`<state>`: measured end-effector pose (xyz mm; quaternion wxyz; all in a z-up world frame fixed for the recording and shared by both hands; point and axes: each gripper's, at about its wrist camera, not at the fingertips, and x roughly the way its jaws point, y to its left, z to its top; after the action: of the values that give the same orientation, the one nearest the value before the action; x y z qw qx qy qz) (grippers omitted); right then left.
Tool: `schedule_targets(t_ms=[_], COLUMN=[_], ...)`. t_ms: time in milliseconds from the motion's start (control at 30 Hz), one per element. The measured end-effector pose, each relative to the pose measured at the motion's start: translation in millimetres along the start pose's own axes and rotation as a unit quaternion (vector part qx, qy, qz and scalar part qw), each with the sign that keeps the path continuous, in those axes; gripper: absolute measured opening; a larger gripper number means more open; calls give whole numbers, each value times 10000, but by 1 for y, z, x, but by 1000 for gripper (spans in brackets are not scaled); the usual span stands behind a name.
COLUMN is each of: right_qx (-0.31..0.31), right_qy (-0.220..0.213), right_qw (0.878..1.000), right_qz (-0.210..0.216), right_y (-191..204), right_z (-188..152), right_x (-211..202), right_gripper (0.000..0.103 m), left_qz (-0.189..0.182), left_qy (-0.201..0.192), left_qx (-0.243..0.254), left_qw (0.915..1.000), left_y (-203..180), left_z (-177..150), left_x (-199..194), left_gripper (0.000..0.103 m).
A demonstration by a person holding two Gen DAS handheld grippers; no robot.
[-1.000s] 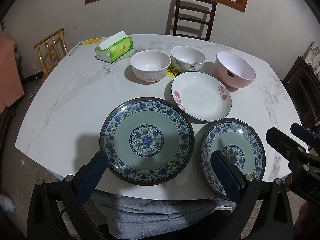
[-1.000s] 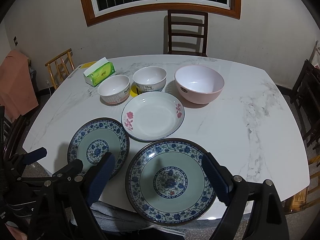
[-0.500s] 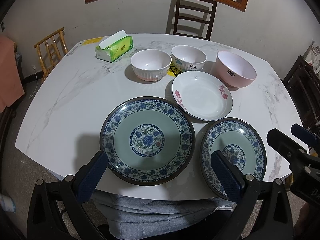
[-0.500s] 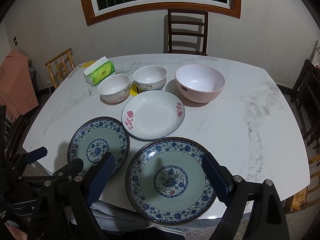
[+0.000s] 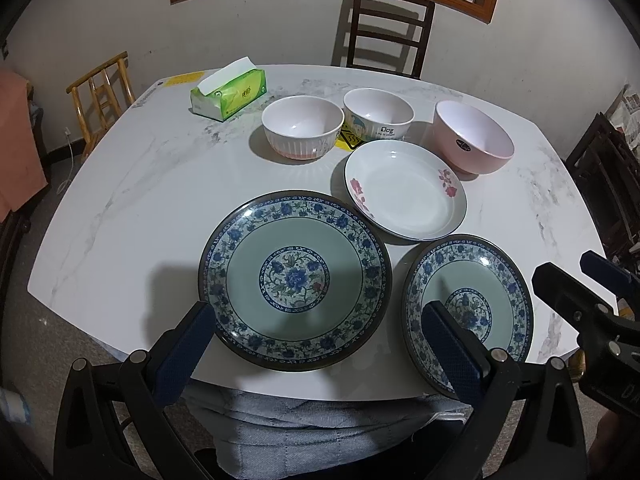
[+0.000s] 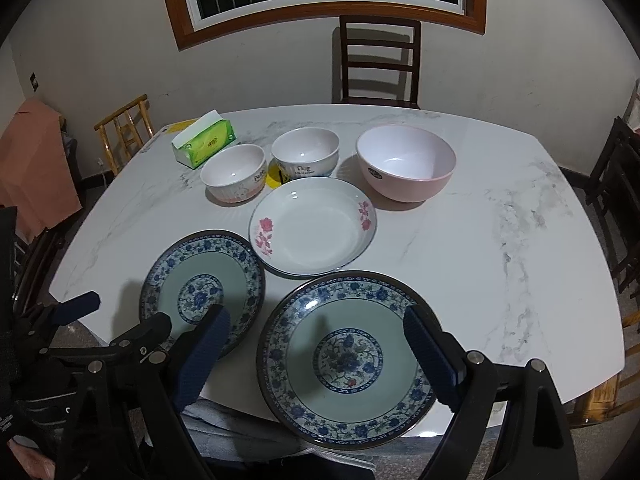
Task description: Organize plates and bowls
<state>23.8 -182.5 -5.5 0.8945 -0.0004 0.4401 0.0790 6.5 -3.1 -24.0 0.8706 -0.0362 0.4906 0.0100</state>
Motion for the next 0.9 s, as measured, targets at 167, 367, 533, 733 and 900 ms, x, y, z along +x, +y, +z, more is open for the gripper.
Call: schedule_targets(t_ms=[167, 367, 533, 733, 900], right_qx=[-23, -15, -15, 33, 41], right_qy=[56, 334, 662, 1109, 1458], right_qw=[9996, 9954, 9887, 9818, 9790], right_qz=[275, 899, 1347, 1542, 1422], right_y=[3, 7, 13, 20, 25], right_z=[0, 3, 10, 17, 24], right_x=[5, 25, 53, 90, 126], right_gripper=[91, 81, 63, 51, 47], left_qz=[-170, -345, -559, -575, -779], left_qy=[85, 148, 364, 506, 742], left_qx=[-197, -465, -922, -1160, -1331], left_qw=[9996, 9982, 9935, 9903, 9853], left_y=[15, 45, 80, 111, 130], left_z=[0, 6, 10, 11, 10], left_x=[6, 12, 24, 40, 59], left_gripper=[102, 96, 77, 68, 64])
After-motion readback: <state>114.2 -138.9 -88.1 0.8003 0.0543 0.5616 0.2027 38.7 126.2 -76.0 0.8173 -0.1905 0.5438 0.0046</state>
